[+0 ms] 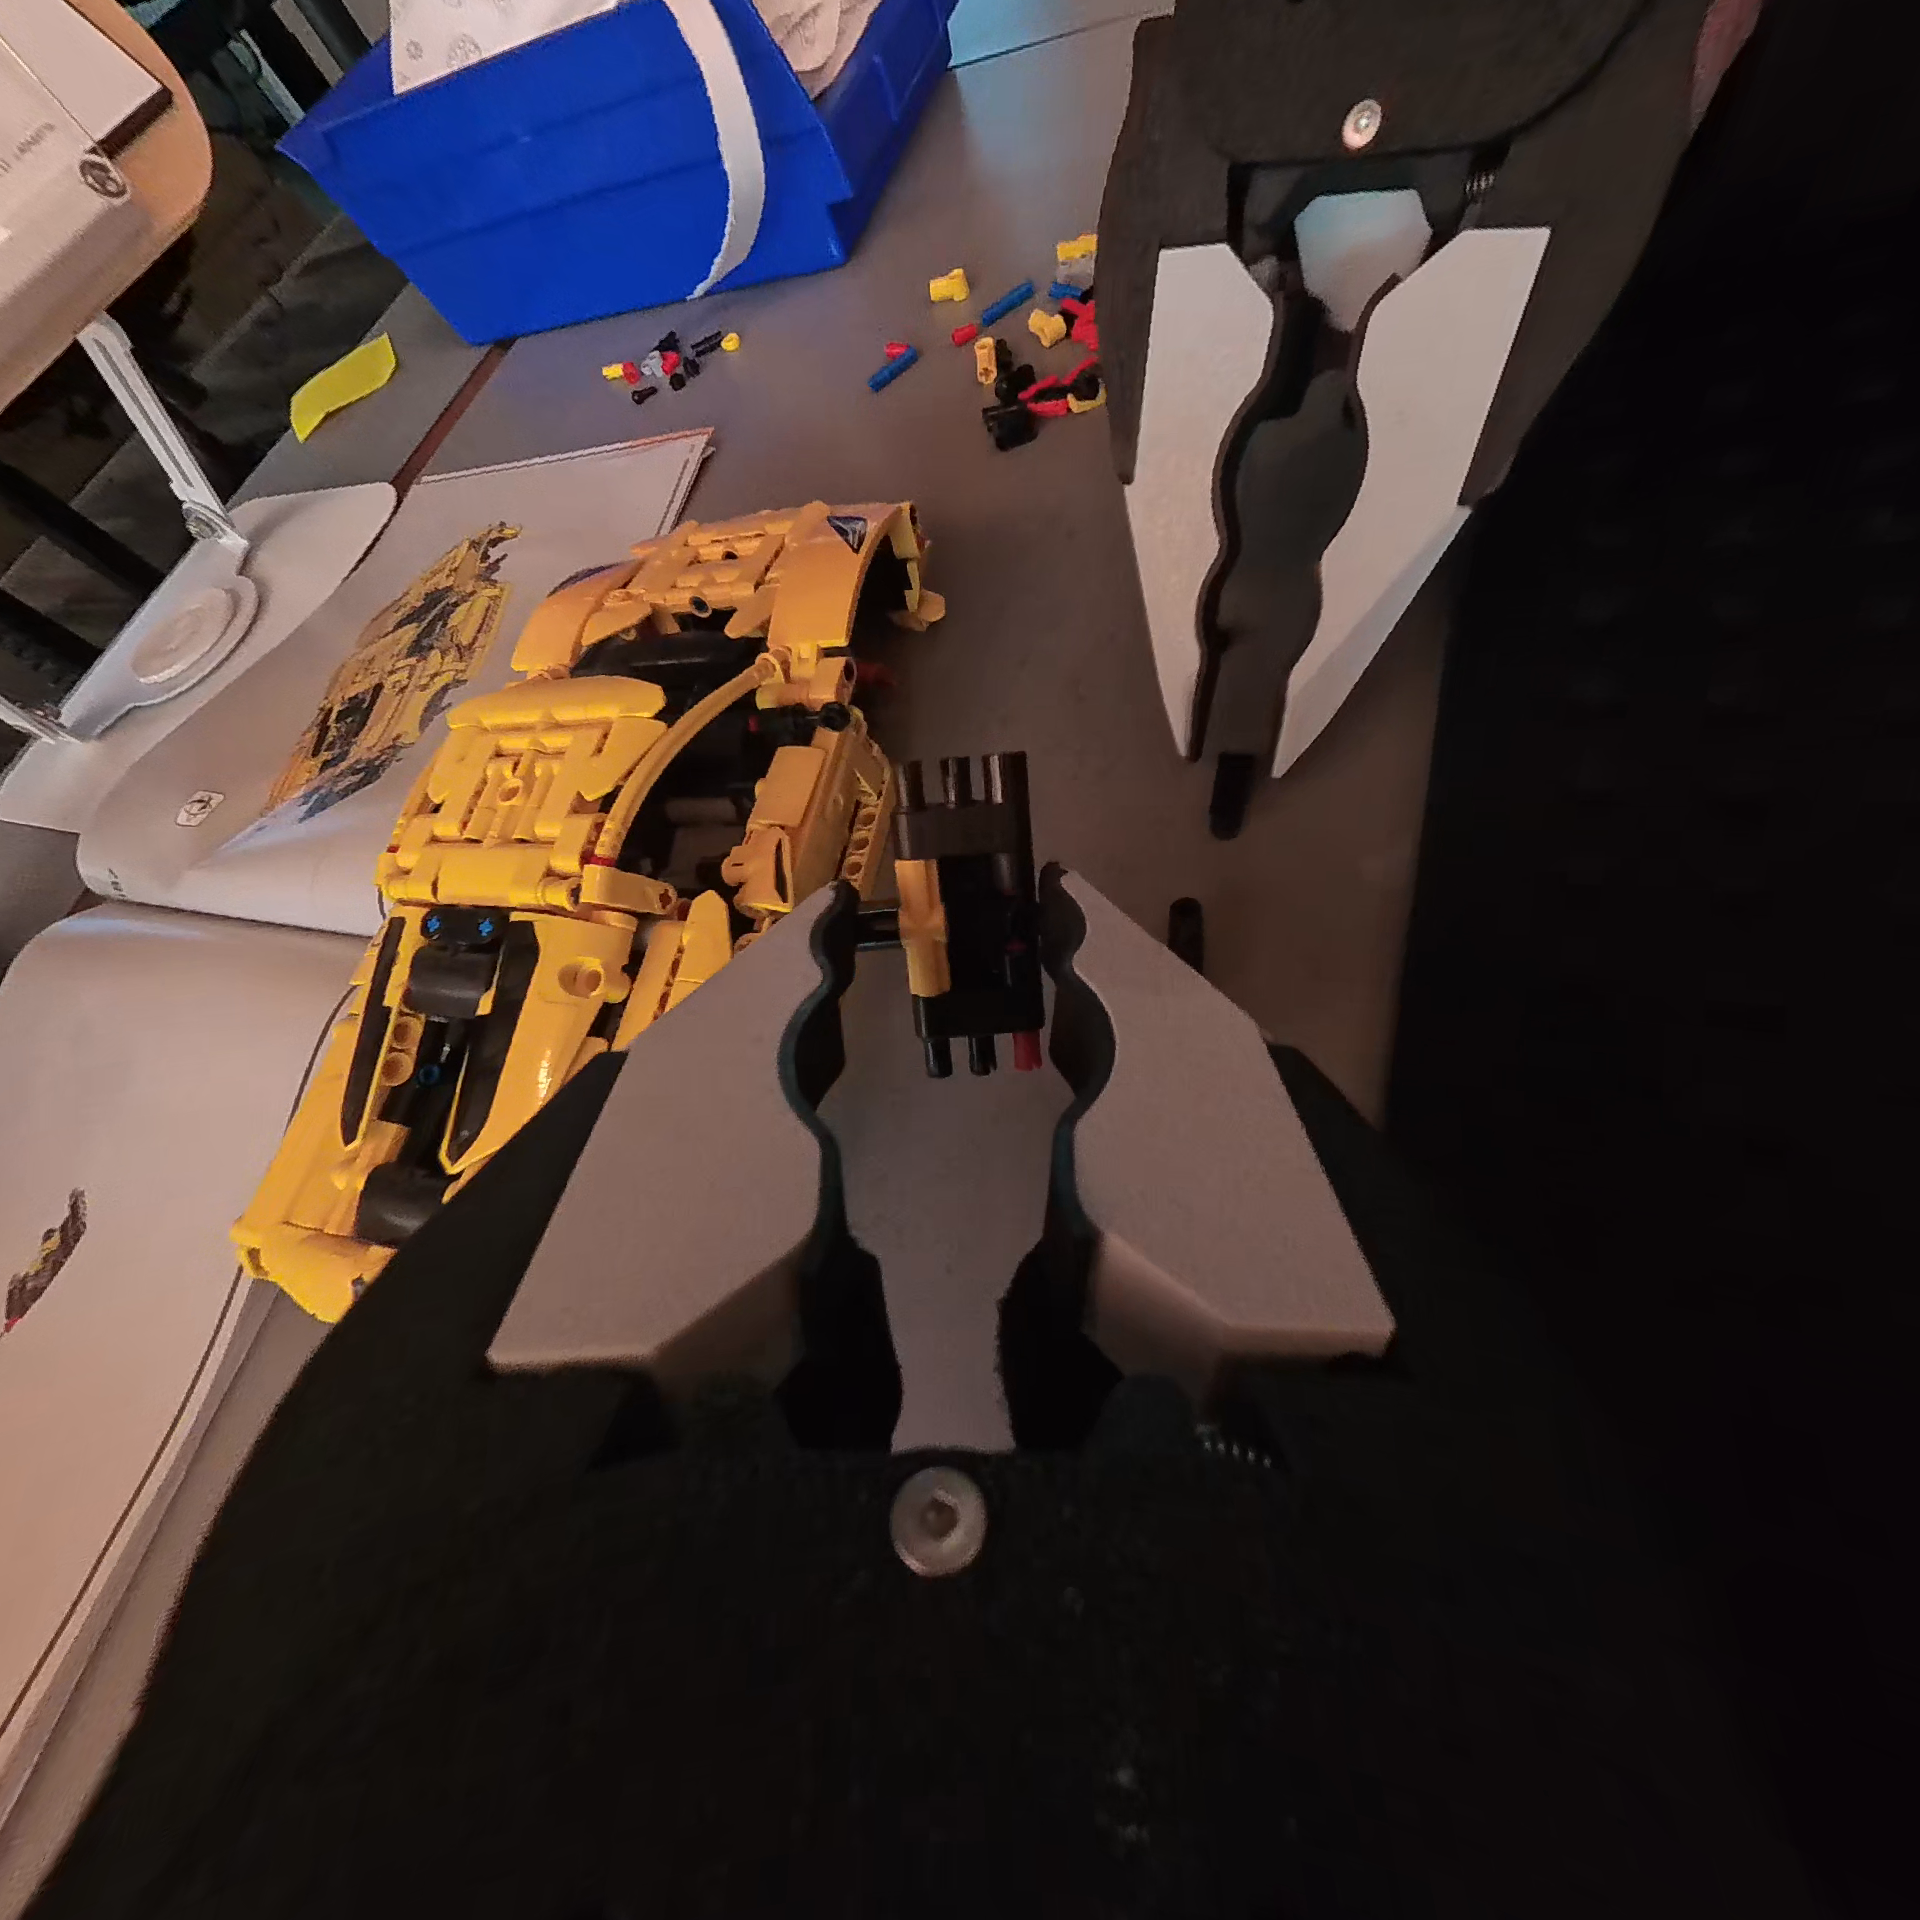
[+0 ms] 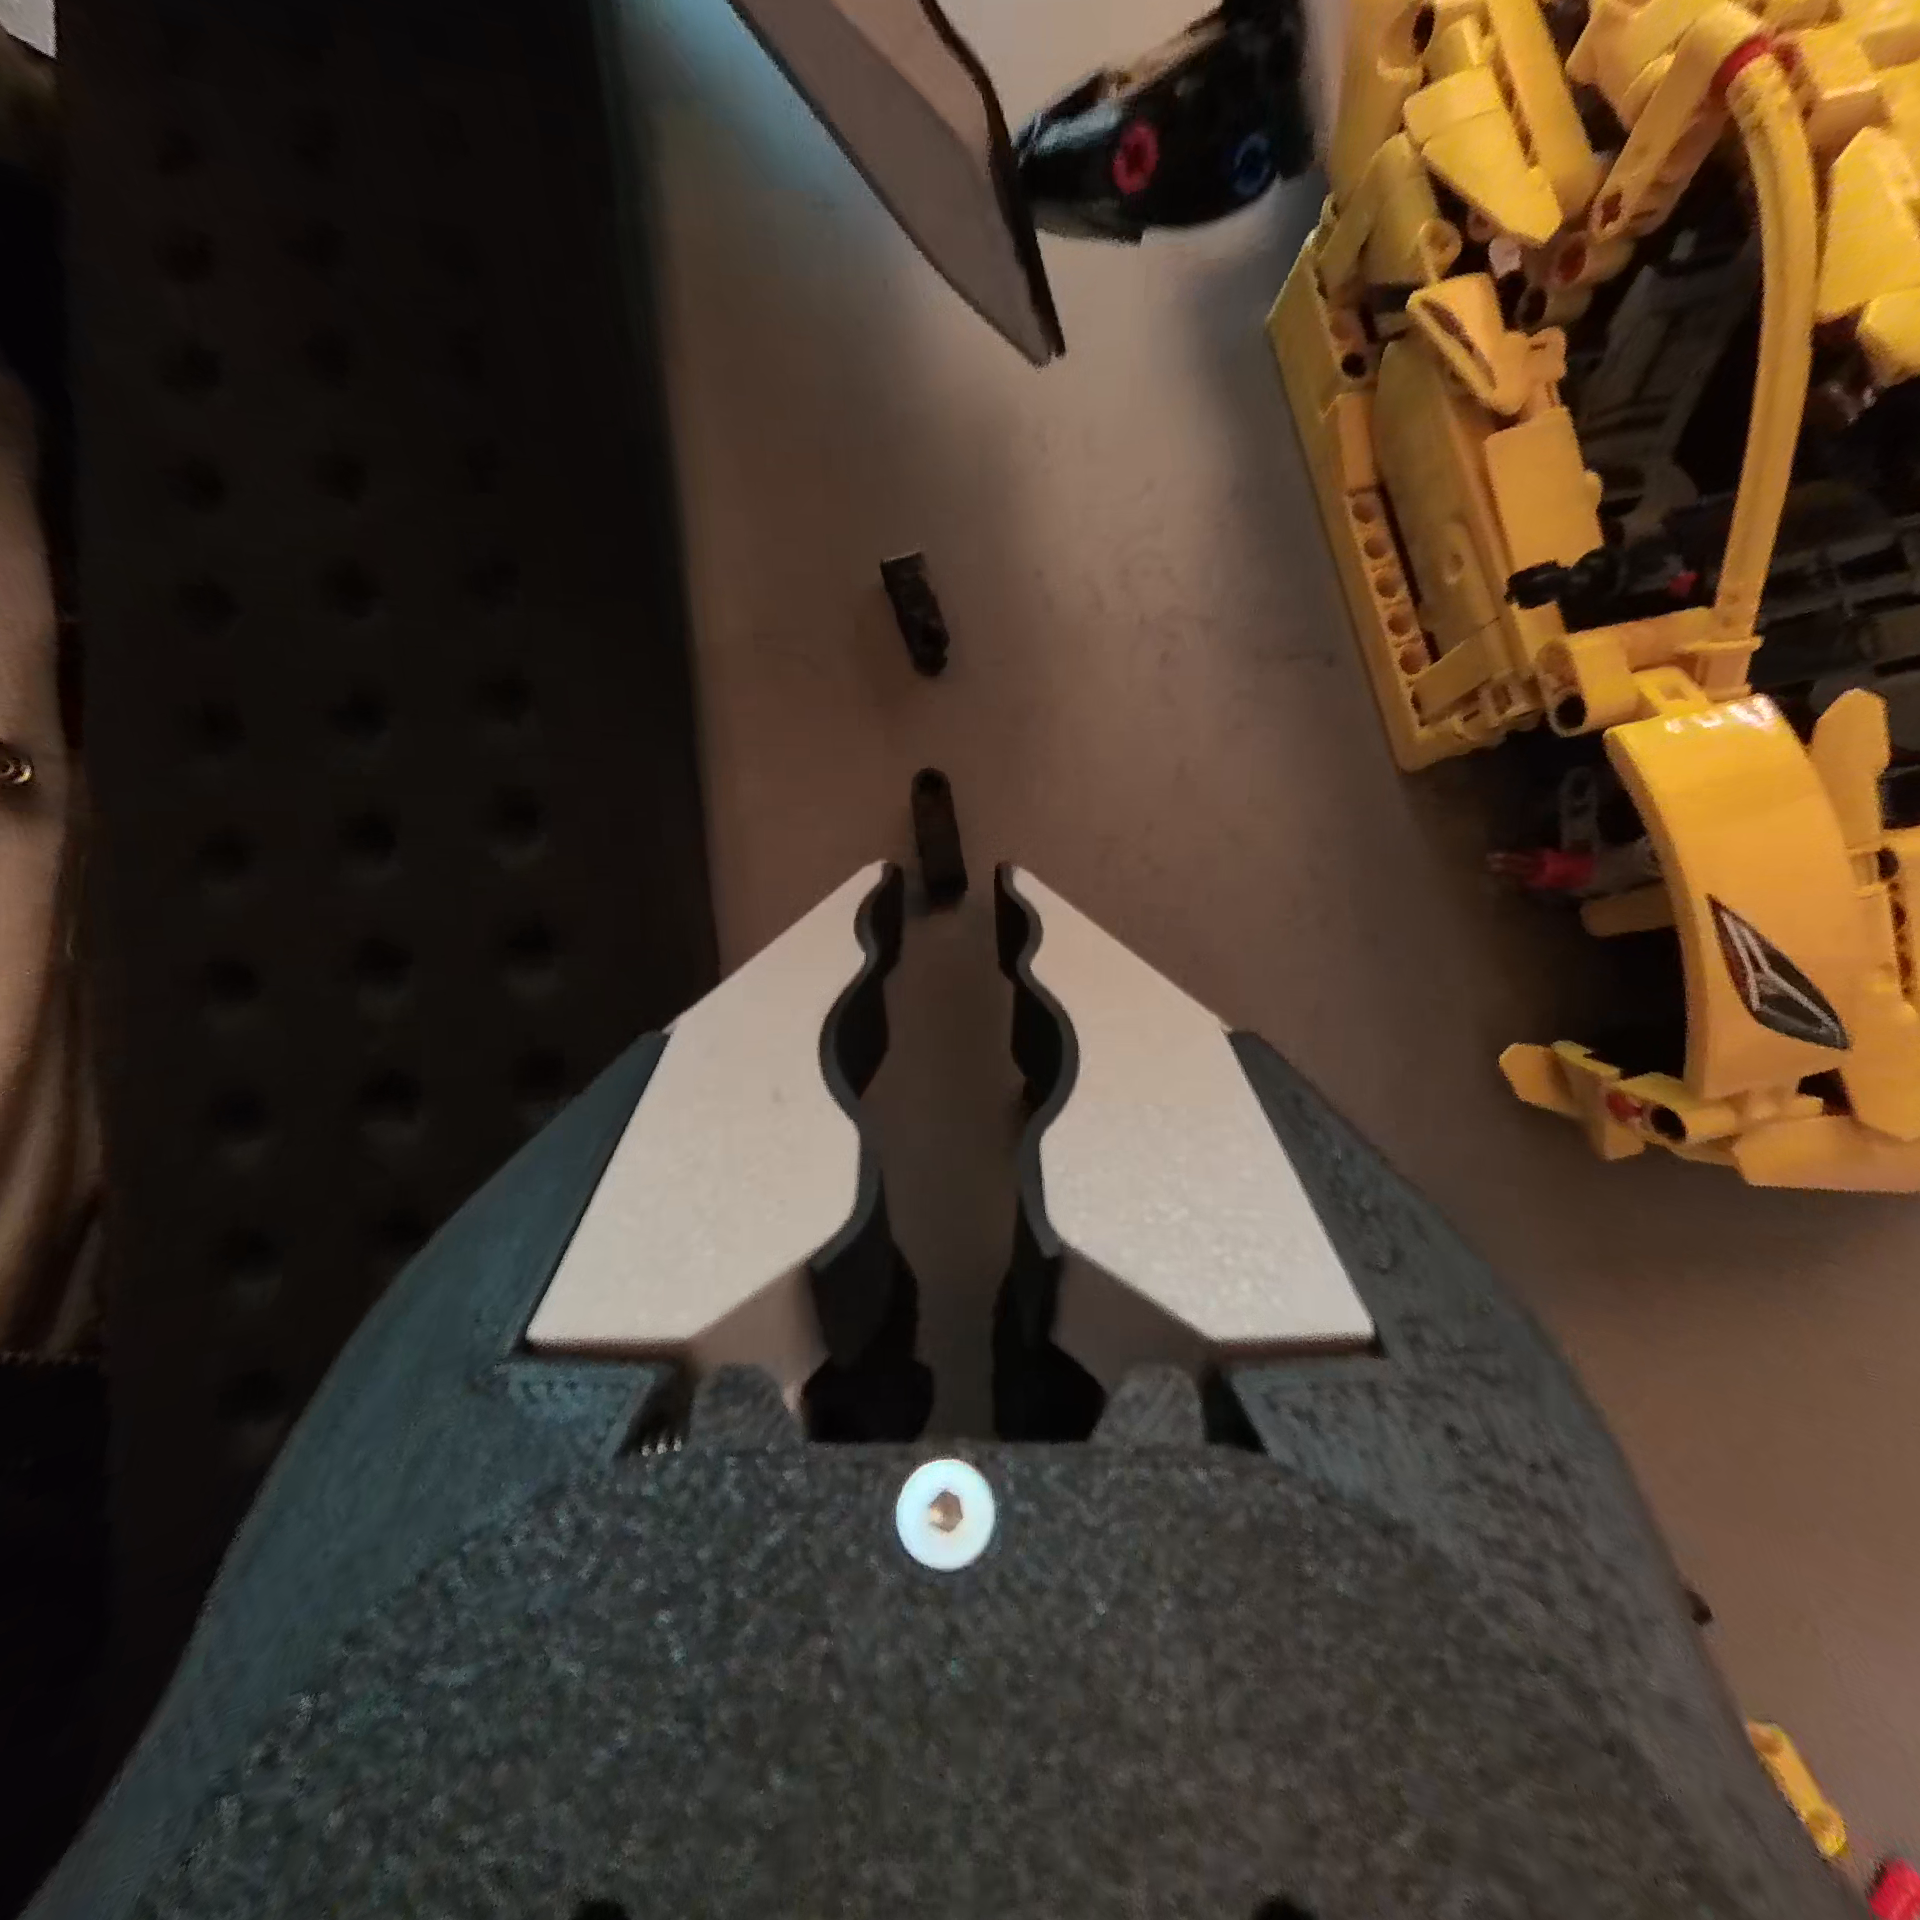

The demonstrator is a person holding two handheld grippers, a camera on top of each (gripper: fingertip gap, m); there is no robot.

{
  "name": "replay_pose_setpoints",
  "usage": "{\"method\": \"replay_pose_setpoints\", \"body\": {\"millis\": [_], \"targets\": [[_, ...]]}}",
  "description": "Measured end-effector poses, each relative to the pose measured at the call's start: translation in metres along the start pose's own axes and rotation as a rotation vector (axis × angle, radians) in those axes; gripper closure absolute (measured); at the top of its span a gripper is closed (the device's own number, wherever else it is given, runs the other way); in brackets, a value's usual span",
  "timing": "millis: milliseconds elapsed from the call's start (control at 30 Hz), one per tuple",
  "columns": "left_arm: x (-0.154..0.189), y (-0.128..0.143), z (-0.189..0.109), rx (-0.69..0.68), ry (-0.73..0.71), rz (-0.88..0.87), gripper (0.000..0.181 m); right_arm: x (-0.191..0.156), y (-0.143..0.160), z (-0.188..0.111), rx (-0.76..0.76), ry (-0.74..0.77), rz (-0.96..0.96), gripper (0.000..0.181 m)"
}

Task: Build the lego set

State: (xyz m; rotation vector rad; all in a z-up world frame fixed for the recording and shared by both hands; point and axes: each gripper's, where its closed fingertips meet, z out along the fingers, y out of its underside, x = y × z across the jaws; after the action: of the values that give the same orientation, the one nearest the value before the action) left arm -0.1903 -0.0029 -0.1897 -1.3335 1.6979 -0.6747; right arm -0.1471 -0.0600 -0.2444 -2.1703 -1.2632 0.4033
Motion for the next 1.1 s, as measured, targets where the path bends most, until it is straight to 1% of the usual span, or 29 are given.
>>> {"method": "replay_pose_setpoints", "body": {"millis": [300,500,633,733,867,933,1033,1100], "targets": [[0.0,0.001,0.001,-0.008,-0.001,-0.004,0.146,-0.007,0.001,0.001,0.005,-0.03,0.023,0.164],[-0.001,0.002,0.001,-0.008,0.002,-0.009,0.146,-0.019,-0.004,0.001,0.029,-0.093,0.048,0.165],[-0.001,0.002,0.001,-0.008,0.003,-0.011,0.146,-0.016,-0.004,-0.004,0.066,-0.108,0.026,0.164],[0.0,0.002,0.002,-0.012,0.006,-0.014,0.146,-0.014,0.004,-0.003,0.034,-0.111,-0.01,0.165],[0.0,0.003,0.002,-0.015,0.009,-0.014,0.146,-0.021,-0.004,0.003,0.047,-0.147,-0.011,0.165],[0.0,0.003,0.002,-0.016,0.009,-0.015,0.146,-0.026,-0.012,0.006,0.077,-0.163,-0.022,0.166],[0.0,0.003,0.002,-0.014,0.009,-0.016,0.146,-0.019,-0.014,0.005,0.083,-0.116,-0.064,0.165],[0.0,0.003,0.002,-0.015,0.011,-0.017,0.146,-0.01,-0.017,0.0,0.129,-0.071,-0.096,0.161]]}}
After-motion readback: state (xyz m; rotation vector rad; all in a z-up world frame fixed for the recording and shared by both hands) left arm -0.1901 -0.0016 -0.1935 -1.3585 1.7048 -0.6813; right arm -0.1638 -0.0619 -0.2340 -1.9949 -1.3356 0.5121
